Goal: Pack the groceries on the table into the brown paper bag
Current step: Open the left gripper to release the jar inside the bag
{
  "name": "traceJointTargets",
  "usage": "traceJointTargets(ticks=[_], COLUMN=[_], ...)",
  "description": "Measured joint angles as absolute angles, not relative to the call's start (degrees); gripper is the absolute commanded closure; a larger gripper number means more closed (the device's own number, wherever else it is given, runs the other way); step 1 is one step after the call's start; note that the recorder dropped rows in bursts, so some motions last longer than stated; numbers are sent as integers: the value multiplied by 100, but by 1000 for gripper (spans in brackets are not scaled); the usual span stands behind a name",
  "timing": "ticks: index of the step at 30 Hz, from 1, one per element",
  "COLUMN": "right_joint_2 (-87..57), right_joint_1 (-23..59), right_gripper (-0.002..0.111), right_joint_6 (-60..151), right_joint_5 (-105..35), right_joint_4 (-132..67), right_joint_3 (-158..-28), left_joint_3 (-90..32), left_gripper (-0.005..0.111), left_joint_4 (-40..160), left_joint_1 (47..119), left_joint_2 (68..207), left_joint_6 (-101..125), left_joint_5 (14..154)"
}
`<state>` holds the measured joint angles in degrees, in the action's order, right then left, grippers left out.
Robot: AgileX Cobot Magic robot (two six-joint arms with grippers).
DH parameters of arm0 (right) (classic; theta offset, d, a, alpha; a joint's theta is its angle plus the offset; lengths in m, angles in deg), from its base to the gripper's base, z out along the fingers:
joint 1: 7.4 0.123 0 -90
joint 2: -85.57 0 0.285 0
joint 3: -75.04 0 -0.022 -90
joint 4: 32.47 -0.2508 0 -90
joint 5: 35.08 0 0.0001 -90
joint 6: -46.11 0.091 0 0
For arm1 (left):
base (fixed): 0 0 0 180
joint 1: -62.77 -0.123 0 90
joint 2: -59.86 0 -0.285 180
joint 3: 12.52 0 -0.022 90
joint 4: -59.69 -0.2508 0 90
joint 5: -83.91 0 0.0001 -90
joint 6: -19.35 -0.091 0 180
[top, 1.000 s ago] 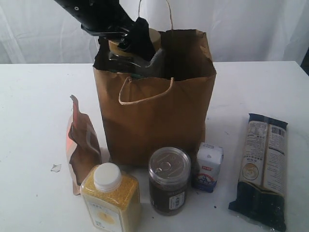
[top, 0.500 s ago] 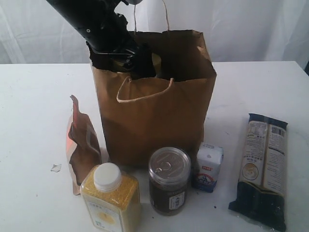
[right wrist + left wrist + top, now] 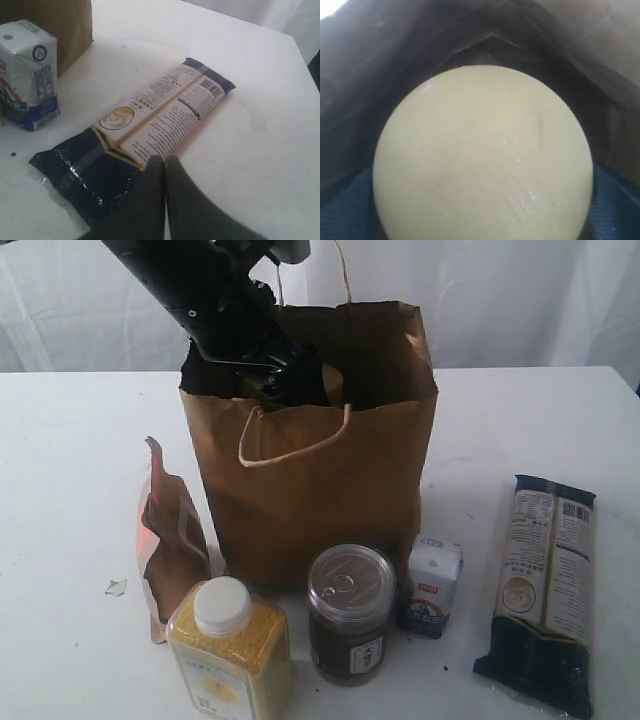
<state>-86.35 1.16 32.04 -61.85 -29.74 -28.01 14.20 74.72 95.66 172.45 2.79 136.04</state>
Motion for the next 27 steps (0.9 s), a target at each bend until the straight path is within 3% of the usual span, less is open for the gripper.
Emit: traceJointTargets(ticks=[8, 11, 21, 27], right_joint_2=[-8635, -8635, -8635, -8635], right_joint_1=[116, 116, 116, 116], right_gripper=[108, 108, 108, 108], right_joint_6=[3204, 3204, 3204, 3204], right_joint_5=[-6185, -6185, -6185, -6185], right_joint_4=[-2974, -2974, -2974, -2974], right_joint_3=[-2801, -2801, -2801, -2801], left_joint_3=[1420, 1420, 1420, 1420], left_gripper=[28, 14, 1, 1], left_joint_4=[7472, 7472, 7621, 7621], left_joint_1=[9580, 9580, 9584, 9594], left_joint_2=[17134, 17112, 16974, 16951], left_joint_6=[265, 342, 662, 682], left_joint_5=[13673, 13743, 13879, 13891])
